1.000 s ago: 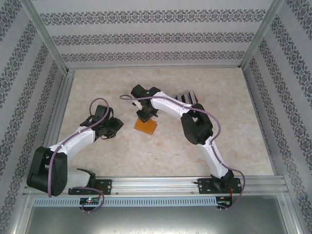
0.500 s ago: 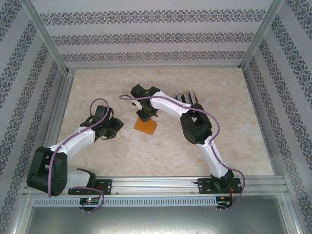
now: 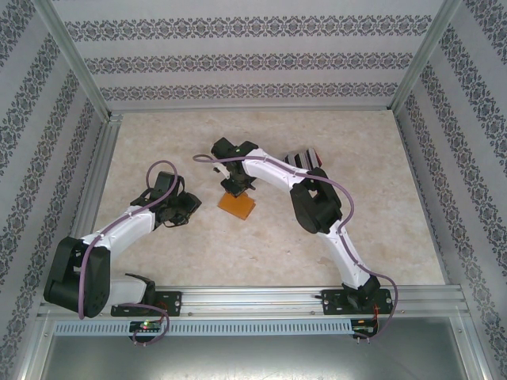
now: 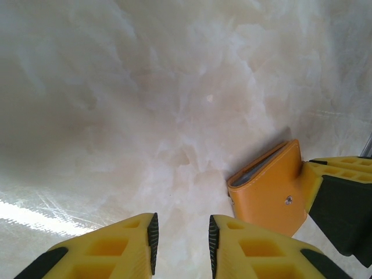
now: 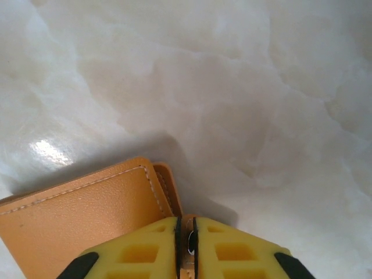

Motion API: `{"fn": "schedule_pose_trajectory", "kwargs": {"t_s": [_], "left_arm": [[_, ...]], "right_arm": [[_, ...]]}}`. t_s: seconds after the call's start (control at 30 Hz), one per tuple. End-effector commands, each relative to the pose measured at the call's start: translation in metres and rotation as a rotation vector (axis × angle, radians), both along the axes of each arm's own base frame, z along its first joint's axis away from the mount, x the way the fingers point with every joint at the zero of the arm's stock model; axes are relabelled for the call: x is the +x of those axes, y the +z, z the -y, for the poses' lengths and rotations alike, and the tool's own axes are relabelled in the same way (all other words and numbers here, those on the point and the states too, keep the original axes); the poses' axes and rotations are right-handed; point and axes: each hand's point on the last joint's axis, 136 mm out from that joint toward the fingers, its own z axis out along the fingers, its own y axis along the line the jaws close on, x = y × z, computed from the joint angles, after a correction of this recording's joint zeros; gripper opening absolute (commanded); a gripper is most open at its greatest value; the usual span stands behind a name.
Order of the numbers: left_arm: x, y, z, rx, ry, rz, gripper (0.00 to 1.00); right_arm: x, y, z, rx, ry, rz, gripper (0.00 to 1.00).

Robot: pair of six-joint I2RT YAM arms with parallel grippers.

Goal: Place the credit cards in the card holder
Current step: Close the button on the card holder.

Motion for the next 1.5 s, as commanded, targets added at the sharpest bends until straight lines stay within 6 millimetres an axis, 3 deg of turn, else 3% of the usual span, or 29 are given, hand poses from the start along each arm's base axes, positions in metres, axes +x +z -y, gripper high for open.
{"fn": "schedule_pose_trajectory", "kwargs": {"t_s": [0.0,0.17,0.43,0.57,0.83,1.03,1.47], "left_arm": [[0.005,0.001,0.001,-0.001,-0.031,0.018,0.31],[0.002,-0.002,0.020,-0.038,-0.100,-0.007,0.25],[0.014,-0.019,0.095,-0.172,-0.277,-0.057,0.24],[0.021,-0.021,0.116,-0.164,-0.329,-0.066,0.27],[0.019,-0.043,0.112,-0.124,-0.306,-0.113,0.26],[0.020,-0.043,0.110,-0.109,-0.309,-0.115,0.26],[0.022,-0.044,0.112,-0.108,-0.312,-0.121,0.26]], "right_arm": [[0.000,0.013,-0.001,0.001,0.005,0.011,0.09],[-0.003,0.031,0.001,0.115,-0.050,-0.030,0.07],[-0.009,0.044,0.006,0.266,-0.104,-0.055,0.07],[-0.013,0.046,0.009,0.293,-0.109,-0.070,0.06],[-0.030,0.041,0.006,0.366,-0.130,-0.111,0.05],[-0.030,0.020,0.020,0.288,-0.146,-0.092,0.04],[-0.038,0.006,0.018,0.226,-0.107,-0.088,0.04]]}}
